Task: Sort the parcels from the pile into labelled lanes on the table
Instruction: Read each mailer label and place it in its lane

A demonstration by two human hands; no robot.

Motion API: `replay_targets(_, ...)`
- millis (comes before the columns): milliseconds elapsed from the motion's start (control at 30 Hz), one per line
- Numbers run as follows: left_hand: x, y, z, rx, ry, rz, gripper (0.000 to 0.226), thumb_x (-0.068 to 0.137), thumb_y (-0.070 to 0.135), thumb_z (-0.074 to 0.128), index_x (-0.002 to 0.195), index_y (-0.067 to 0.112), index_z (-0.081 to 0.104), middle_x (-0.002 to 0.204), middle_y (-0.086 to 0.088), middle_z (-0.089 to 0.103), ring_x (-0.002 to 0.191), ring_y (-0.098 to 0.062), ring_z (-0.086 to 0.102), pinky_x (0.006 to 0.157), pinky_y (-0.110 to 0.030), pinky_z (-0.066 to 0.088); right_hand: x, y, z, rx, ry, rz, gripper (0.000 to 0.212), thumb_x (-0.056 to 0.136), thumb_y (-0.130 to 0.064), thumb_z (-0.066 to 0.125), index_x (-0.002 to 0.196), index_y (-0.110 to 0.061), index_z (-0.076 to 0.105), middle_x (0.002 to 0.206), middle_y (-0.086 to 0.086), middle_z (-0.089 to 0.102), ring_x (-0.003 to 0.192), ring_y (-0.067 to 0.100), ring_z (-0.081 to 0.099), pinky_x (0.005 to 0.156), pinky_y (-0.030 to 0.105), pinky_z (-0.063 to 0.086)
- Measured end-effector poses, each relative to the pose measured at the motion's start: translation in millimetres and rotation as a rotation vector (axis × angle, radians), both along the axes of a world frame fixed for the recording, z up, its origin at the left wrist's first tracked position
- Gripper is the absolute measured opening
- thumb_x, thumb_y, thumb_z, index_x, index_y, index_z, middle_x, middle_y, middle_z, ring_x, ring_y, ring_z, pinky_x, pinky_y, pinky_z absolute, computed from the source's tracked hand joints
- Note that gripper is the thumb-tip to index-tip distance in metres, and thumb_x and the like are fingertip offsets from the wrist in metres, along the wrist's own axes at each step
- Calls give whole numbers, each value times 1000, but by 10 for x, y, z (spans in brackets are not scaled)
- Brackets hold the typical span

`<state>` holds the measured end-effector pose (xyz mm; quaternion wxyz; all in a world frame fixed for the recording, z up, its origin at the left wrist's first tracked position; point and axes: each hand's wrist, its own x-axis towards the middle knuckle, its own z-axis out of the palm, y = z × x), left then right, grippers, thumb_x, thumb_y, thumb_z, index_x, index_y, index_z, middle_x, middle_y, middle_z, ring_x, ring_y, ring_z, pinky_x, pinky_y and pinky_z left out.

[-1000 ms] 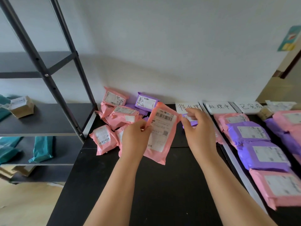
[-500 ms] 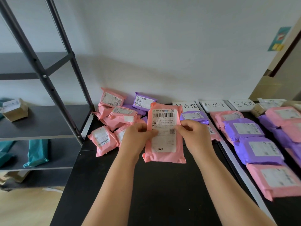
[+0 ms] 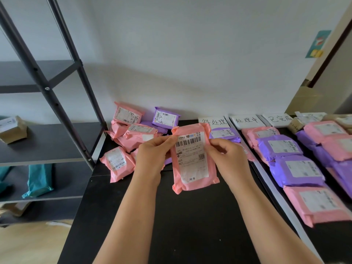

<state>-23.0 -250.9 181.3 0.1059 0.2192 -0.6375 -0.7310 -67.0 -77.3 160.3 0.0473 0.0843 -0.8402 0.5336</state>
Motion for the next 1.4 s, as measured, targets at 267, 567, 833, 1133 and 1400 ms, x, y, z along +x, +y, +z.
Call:
replay_targets(267, 35, 3, 38, 22, 4, 20, 27, 82, 18, 78, 93, -5, 70, 85, -5, 77, 81, -19, 75, 75, -33, 62, 59, 13, 47, -80, 6, -83, 5, 91, -24, 70, 92, -23, 75, 84, -15, 72, 80, 2, 67, 69, 22, 53)
replay_targets(567, 31, 7, -14, 104, -28, 8, 20, 81, 20, 79, 83, 6, 65, 90, -6, 77, 90, -22, 74, 89, -42, 58, 81, 8, 71, -154, -60, -79, 3, 89, -25, 73, 87, -23, 72, 79, -12, 72, 77, 2, 67, 65, 17, 49)
replay_targets(833, 96, 0, -2, -43, -85, -216, 40, 87, 43, 68, 103, 7, 73, 97, -3, 77, 93, -24, 73, 92, -46, 57, 12, 46, 152, -355, -106, -163, 7, 90, -20, 71, 84, -21, 72, 76, -11, 73, 79, 11, 70, 70, 25, 54)
replay_targets(1133, 145, 9, 21, -64, -46, -237, 17, 85, 18, 75, 98, 6, 76, 92, -5, 78, 87, -24, 75, 81, -38, 61, 18, 70, 276, -325, -29, -63, 11, 92, -23, 68, 85, -31, 70, 79, -21, 73, 74, -3, 68, 63, 13, 51)
replay_targets(1400, 81, -7, 39, 84, -33, -65, 18, 83, 19, 78, 94, 5, 76, 92, -10, 77, 89, -32, 74, 82, -43, 59, 124, 81, 322, -167, -160, 85, 15, 89, -34, 71, 90, -20, 76, 88, -4, 76, 90, 17, 71, 89, 48, 56)
